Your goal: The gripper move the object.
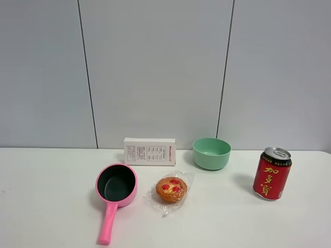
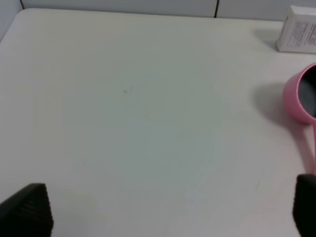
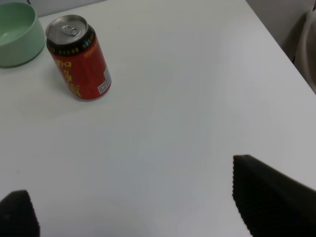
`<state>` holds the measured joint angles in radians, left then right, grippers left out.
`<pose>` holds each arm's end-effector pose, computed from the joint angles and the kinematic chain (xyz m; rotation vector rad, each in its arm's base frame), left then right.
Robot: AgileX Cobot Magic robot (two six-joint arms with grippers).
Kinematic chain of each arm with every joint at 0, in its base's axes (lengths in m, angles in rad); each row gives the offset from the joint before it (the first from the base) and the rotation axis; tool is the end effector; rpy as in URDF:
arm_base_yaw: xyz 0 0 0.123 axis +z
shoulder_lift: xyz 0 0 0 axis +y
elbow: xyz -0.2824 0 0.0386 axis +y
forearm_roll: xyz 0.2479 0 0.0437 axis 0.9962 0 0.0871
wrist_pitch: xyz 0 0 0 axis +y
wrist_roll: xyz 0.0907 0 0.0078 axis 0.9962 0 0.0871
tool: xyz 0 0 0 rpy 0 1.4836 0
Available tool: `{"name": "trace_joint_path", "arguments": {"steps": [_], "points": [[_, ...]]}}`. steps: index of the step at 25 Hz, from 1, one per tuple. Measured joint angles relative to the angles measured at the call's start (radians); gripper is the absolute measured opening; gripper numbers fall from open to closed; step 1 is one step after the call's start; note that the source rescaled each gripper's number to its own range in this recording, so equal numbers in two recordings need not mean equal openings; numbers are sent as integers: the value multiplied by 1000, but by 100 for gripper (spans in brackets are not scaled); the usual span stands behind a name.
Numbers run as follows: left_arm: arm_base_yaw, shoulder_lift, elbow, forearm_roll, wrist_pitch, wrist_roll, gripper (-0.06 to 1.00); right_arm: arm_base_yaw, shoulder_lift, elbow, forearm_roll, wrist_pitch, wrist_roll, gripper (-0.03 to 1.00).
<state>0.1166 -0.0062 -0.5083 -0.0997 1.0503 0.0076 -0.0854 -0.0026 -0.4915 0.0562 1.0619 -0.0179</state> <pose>-0.0056 -0.0086 0.2806 -0.1050 2.0130 -0.0398 -0.0040 0.0048 0.2748 0.0667 2.0490 0.0031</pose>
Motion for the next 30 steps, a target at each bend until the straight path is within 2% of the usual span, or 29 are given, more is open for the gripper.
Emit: {"name": "trace_joint_path", "arguments": {"steps": [30], "points": [[0,0,0,0,0,0,100,8,0,0,-4,-1,1,75]]}}
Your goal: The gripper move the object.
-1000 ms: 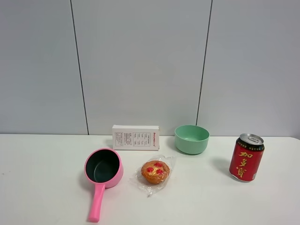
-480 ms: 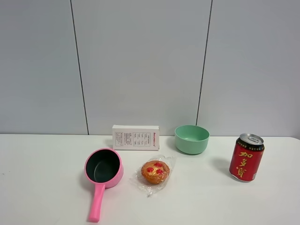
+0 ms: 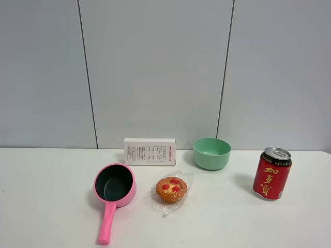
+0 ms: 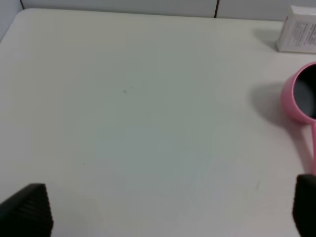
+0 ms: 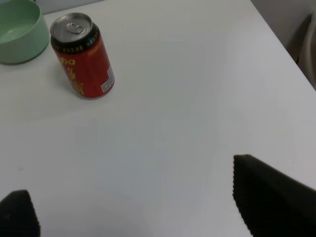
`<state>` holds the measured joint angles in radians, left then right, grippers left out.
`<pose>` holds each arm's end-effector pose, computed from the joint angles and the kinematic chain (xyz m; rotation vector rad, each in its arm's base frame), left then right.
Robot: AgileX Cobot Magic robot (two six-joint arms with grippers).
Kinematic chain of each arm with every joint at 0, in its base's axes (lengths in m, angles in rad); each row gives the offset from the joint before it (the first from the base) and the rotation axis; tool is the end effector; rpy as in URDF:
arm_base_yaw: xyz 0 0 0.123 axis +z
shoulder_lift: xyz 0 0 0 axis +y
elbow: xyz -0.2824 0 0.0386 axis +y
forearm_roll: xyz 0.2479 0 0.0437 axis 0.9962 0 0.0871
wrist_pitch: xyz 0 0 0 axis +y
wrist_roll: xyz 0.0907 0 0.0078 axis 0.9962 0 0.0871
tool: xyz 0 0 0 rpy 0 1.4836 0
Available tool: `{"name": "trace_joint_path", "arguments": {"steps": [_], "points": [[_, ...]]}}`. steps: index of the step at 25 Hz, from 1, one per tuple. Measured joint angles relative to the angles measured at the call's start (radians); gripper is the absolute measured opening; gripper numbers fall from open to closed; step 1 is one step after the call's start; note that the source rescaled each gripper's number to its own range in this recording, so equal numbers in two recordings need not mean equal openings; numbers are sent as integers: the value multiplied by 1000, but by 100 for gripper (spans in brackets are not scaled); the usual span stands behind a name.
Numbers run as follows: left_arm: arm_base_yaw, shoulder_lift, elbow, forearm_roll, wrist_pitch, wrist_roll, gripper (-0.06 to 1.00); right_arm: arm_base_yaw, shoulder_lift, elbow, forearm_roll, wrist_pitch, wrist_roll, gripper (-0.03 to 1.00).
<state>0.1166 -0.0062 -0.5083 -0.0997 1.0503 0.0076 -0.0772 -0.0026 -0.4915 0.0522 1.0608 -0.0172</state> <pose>-0.0056 -0.0086 0.2806 -0.1050 2.0130 -0.0398 -0.0040 0.0045 0.2749 0.0592 2.0483 0.0038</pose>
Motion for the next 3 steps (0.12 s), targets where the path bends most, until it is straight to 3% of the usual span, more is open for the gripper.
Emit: {"name": "trace_joint_path", "arguments": {"steps": [3], "points": [[0,0,0,0,0,0,100,0,0,0,0,0,0,75]]}}
